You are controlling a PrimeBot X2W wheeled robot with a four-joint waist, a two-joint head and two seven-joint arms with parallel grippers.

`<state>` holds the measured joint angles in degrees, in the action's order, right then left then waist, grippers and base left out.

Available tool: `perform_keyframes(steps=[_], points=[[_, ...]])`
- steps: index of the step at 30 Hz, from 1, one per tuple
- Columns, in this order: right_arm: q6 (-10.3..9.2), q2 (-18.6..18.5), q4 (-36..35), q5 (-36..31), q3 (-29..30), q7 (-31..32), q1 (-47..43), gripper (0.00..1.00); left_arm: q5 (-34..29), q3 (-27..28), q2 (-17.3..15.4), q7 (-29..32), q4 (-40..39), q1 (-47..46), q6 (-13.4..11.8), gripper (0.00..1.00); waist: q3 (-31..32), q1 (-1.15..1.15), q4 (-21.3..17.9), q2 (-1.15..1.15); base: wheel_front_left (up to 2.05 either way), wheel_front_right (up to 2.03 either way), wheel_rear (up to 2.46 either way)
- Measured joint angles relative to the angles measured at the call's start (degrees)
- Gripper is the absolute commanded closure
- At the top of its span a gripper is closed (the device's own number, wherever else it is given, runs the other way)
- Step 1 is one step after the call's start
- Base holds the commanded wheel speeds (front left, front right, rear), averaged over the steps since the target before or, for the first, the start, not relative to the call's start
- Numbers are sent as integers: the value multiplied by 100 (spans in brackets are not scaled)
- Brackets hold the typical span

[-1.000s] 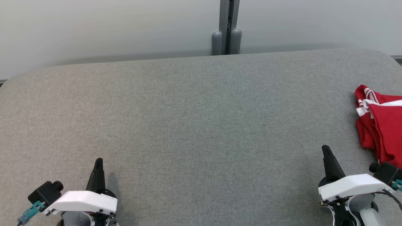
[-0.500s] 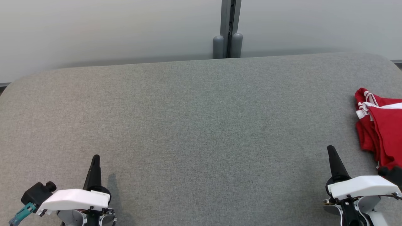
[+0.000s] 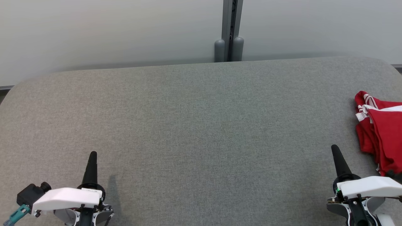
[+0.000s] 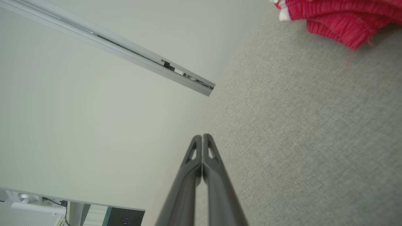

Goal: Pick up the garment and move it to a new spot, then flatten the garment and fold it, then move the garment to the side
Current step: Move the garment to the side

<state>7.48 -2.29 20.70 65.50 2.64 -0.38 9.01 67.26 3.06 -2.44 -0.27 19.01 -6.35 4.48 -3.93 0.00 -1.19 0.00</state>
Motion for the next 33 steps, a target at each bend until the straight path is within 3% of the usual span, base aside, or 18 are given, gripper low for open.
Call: perform_keyframes(steps=[33], points=[[0, -20, -417, 1688, 241, 441, -153, 100, 1568, 213, -16, 430, -309, 2, 179, 100, 217, 0, 68, 0, 0, 0, 0]])
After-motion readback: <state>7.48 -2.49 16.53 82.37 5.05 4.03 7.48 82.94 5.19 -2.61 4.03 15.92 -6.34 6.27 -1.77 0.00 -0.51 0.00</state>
